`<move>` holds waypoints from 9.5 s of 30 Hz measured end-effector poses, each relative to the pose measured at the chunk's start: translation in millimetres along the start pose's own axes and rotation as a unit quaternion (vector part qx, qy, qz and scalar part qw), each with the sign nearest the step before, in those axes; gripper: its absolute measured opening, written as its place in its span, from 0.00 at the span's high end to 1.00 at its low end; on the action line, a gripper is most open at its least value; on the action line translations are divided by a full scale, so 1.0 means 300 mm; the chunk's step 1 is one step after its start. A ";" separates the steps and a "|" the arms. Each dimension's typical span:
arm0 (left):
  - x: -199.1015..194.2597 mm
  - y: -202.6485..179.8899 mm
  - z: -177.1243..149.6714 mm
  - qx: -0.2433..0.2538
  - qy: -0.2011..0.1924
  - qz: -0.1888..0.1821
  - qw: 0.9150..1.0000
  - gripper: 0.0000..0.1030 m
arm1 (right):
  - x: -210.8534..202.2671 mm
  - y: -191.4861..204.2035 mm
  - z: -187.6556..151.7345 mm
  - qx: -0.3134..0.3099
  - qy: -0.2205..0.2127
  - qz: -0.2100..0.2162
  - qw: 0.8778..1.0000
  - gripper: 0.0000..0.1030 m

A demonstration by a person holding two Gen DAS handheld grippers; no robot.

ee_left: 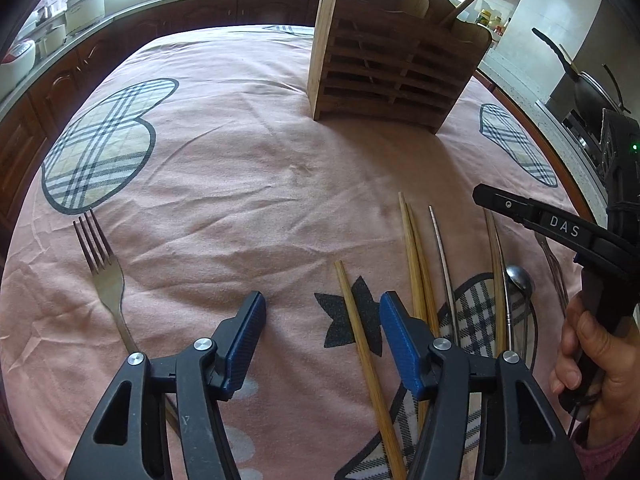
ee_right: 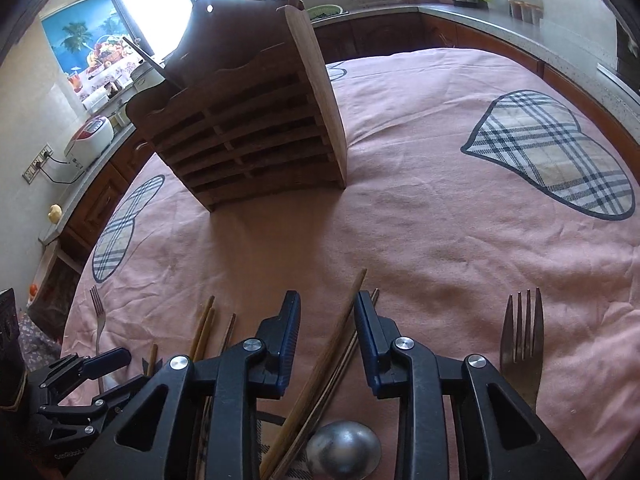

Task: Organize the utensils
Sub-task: 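Return the left tool to grasp a wooden chopstick while the right tool grasps another, then lift and lower the left tool's chopstick into the holder while the right tool inserts its own, then open the left tool to release the chopstick while the right tool opens too, then withdraw both open tools from the holder back toward the utensils, then lower the left tool onto a wooden chopstick and close while the right tool grasps another chopstick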

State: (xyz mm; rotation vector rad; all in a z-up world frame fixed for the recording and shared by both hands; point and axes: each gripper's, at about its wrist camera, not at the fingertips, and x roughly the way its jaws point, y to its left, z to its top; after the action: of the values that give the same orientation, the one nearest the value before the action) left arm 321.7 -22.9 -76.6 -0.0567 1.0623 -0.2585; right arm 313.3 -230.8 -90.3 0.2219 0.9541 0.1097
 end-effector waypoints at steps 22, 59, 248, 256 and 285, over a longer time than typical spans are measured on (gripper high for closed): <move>0.014 0.021 0.015 -0.002 0.035 -0.058 0.998 0.95 | -0.035 0.008 0.032 -0.015 -0.007 0.028 0.999 0.91; -0.580 0.034 -0.019 0.020 -0.153 -0.080 0.985 0.97 | -0.474 0.128 0.059 -0.041 -0.144 0.090 0.985 0.95; -0.256 0.023 -0.081 -0.047 -0.107 0.024 0.993 0.15 | -0.368 0.003 -0.168 0.017 -0.148 0.030 0.988 0.04; -0.182 0.000 -0.036 -0.033 -0.075 0.015 0.997 0.17 | -0.272 -0.007 -0.142 0.022 -0.093 0.021 0.995 0.35; 0.165 -0.170 0.139 0.075 0.002 0.050 0.996 0.37 | -0.092 -0.086 -0.036 0.039 -0.036 0.015 0.998 0.55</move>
State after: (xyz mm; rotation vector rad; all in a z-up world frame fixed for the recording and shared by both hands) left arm 371.4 -87.2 -90.0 0.1319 1.0432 -0.2475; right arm 288.4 -259.5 -80.4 0.3108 0.8844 0.0904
